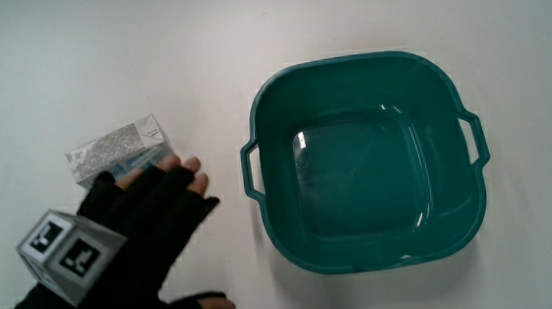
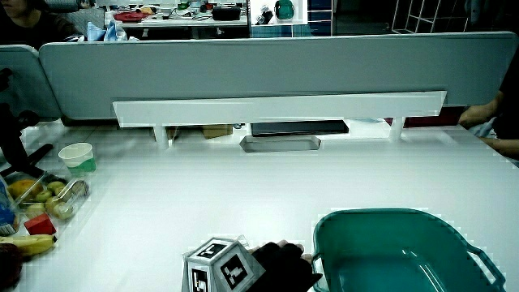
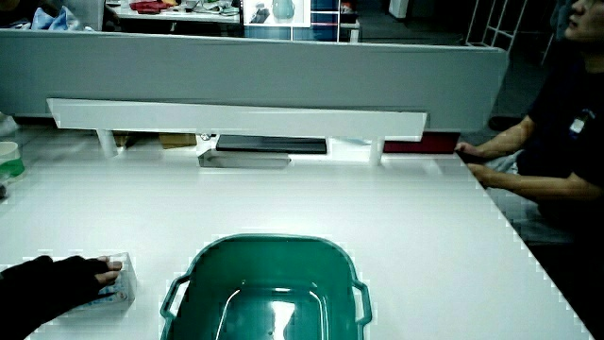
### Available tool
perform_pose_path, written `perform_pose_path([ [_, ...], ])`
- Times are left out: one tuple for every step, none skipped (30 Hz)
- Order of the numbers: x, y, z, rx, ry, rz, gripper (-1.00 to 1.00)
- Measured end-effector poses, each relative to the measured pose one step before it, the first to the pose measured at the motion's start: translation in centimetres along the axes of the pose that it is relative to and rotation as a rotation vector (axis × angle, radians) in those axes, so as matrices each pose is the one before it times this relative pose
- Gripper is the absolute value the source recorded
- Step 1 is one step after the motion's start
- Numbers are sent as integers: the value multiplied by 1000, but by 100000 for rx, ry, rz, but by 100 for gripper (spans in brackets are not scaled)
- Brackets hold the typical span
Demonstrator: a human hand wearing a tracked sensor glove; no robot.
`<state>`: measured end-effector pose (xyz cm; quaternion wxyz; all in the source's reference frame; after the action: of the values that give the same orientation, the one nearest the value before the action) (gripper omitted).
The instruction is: Pick milk from desk
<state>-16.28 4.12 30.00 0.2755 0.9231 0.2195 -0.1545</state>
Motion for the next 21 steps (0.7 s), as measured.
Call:
perform_pose_path([
  [-271,134,185,-831,-1052,3511,0],
  [-539,266,-1,1632,2154,-1595,0],
  [-749,295,-236,2530,-1777,-3069,0],
  [70,94,581,-2210,1591,5726,0],
  [-682,299,-212,2318,-1042,-2382,0],
  [-294,106,158,-2246,-3218,7224,0],
  [-452,301,99,417,-564,126,0],
  [-1370,566,-813,2572,-9347,-3854,0],
  [723,124,998,-2005,10122,-45,0],
  [-498,157,69,1287,724,3921,0],
  [-164,206,277,561,1558,-136,0],
  [-634,306,-140,-442,-3984,-165,0],
  [-481,225,4,220,-2648,3087,0],
  [-408,297,87,1965,3674,-1091,0],
  [-202,173,216,-1973,-3599,5036,0],
  [-246,242,116,-3061,-3284,3500,0],
  [-3185,1182,-1804,-1909,-4146,-2757,0],
  [-131,254,244,-863,-2074,1881,0],
  [-268,251,144,171,-267,2291,0],
  [22,142,278,-602,-1408,598,0],
  [-301,262,118,-897,-2539,1110,0],
])
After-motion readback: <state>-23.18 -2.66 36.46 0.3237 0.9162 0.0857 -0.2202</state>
